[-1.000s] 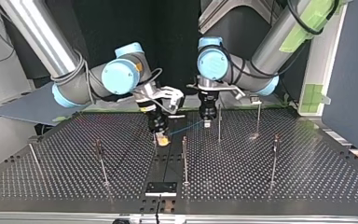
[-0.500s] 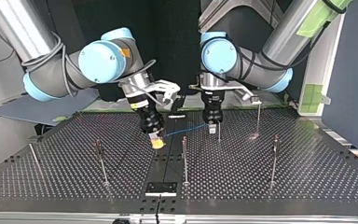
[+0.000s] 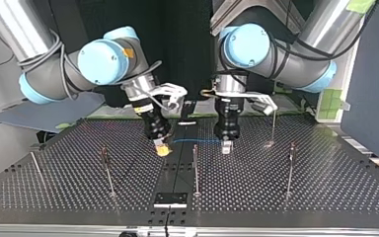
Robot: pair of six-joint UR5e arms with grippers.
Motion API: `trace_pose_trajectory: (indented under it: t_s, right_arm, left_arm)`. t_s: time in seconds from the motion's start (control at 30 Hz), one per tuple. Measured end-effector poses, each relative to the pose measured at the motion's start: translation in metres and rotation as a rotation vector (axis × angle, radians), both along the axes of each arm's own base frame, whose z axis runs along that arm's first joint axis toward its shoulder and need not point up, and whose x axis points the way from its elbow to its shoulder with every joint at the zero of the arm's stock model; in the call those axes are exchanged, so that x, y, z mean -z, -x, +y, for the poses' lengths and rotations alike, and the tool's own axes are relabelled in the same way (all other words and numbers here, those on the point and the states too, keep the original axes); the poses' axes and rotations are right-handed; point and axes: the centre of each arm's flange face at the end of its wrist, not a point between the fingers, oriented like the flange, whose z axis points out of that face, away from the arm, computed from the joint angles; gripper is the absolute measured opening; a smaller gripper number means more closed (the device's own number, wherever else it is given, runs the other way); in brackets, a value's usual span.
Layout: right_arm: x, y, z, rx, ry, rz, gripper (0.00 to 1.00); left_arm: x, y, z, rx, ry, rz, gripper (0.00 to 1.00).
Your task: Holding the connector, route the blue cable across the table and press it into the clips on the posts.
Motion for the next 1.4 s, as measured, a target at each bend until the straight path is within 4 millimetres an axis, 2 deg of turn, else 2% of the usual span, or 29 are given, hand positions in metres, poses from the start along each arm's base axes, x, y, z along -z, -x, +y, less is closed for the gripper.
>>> trace_pose_trajectory:
  t_s: [0.17,0.6,0.87,1.17,1.4]
  right_arm:
    - [0.0,0.005,-0.008,0.011,0.001,-0.008,0.0]
    - [0.0,0.01,-0.019,-0.016,-0.003,-0.028,0.0]
    - [0.002,0.014,-0.025,-0.011,-0.01,-0.034,0.0]
    - [0.004,0.018,-0.036,-0.006,-0.007,-0.049,0.0]
    - [0.001,0.022,-0.044,-0.001,-0.001,-0.062,0.0]
  left_arm:
    - [-0.001,-0.009,0.0,0.006,-0.015,0.004,0.0]
    - [0.044,-0.04,-0.003,0.017,-0.055,0.082,0.0]
    - [0.046,-0.053,-0.001,0.03,-0.058,0.078,0.0]
    - [0.041,-0.08,-0.002,0.038,-0.055,0.06,0.0]
    - [0.049,-0.101,-0.007,0.044,-0.06,0.071,0.0]
